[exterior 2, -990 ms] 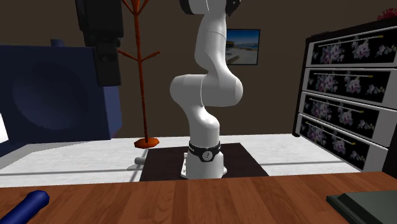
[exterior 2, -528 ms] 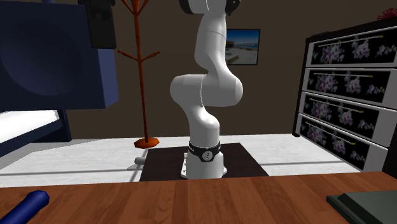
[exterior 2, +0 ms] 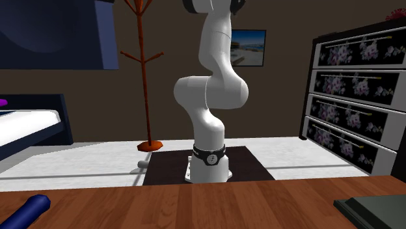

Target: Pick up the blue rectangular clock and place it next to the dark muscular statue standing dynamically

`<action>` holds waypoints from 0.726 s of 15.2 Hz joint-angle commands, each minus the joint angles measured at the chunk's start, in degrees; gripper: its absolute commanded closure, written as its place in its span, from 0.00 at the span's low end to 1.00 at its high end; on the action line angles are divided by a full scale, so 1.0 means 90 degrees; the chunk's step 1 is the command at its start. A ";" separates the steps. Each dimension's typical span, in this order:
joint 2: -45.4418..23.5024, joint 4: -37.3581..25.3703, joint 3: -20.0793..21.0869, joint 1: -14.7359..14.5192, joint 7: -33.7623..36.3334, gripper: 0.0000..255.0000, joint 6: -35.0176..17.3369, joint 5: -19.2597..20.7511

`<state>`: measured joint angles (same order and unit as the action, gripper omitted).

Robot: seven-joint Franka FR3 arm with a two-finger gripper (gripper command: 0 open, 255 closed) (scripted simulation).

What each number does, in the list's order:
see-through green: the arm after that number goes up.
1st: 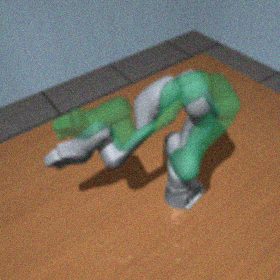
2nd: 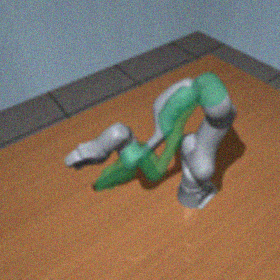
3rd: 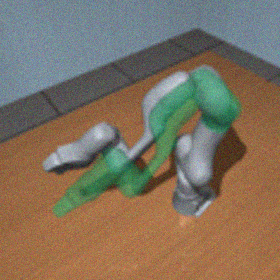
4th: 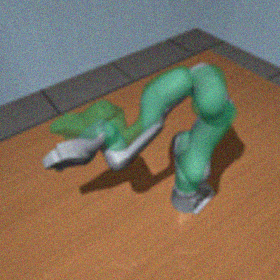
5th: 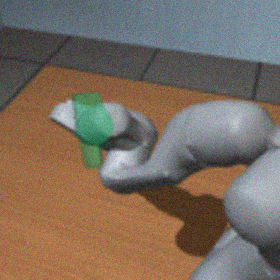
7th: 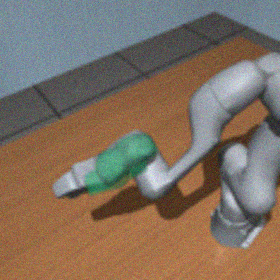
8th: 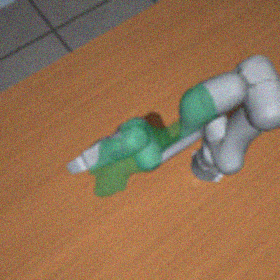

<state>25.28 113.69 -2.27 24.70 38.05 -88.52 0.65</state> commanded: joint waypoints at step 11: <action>-0.0408 -0.1448 0.0000 -0.0007 -0.0008 1.00 0.1040 -0.0014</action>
<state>21.75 101.54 -2.32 24.66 37.92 -79.89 0.54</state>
